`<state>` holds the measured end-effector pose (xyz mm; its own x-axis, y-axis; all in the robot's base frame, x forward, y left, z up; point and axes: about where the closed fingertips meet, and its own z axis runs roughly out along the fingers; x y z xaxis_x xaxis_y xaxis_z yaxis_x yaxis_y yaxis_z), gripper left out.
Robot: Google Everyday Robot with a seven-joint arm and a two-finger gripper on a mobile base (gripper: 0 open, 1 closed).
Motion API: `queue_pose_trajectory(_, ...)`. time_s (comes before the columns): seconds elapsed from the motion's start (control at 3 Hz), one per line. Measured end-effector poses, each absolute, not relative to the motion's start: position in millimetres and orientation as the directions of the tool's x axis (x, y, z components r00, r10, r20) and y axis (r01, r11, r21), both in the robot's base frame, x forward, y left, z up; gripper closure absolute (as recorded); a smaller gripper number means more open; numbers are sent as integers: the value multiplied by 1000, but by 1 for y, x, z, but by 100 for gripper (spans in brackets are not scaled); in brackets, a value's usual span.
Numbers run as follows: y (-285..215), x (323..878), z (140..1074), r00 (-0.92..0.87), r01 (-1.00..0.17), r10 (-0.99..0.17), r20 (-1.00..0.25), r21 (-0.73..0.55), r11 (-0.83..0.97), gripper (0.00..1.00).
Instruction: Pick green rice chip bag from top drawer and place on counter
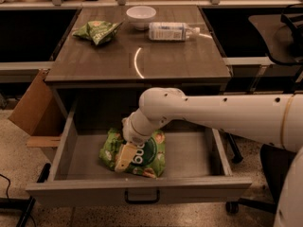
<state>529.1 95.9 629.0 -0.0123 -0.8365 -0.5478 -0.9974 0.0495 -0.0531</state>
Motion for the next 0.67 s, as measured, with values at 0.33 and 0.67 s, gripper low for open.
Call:
queue_pose_trajectory(0.33,102,528,621,-14,-999,-835,-550,-35,40,0)
queue_pose_trajectory(0.67,108,525,614,-16,-1000,-831,-556,-12,27,19)
